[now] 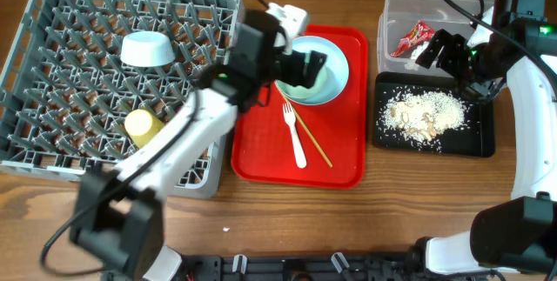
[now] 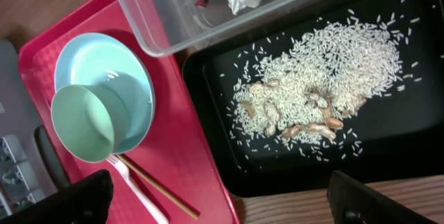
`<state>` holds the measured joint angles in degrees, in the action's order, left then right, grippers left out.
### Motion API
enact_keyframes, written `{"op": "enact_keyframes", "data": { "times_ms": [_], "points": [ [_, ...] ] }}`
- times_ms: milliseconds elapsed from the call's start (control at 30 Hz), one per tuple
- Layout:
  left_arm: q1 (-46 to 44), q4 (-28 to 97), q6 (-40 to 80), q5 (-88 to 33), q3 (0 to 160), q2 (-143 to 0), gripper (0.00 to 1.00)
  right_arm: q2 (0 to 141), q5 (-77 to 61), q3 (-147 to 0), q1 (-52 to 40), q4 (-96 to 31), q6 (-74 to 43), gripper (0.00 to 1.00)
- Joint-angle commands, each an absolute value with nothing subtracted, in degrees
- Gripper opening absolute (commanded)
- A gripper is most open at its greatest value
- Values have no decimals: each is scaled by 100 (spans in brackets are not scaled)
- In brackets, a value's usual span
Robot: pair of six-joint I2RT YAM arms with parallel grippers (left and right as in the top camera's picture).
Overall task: Sort waste into correct bins and load items into the dishwasher rack
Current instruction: 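Move the left gripper to the green bowl and grasp its rim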
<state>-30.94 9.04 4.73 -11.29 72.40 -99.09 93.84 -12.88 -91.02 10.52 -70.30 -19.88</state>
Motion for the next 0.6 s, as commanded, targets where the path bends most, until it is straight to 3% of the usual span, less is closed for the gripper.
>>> {"op": "enact_keyframes", "data": {
  "times_ms": [0, 200, 300, 533, 567],
  "points": [
    [-3352, 513, 298, -886, 7238, -10523, 94, 9317, -1337, -9137, 1057, -7019, -1951, 100],
    [-3605, 320, 301, -884, 7238, -11251, 91, 9317, -1337, -9137, 1057, -7028, -1951, 100],
    [-3623, 392, 301, -768, 7238, -11496, 84, 9317, -1337, -9137, 1057, -7026, -1951, 100],
    [-3621, 698, 298, -263, 7238, -11697, 60, 9317, -1337, -9137, 1057, -7035, -1949, 100],
    [-3621, 718, 301, -242, 7238, -11697, 52, 9317, -1337, -9137, 1057, -7035, -1951, 100]
  ]
}}
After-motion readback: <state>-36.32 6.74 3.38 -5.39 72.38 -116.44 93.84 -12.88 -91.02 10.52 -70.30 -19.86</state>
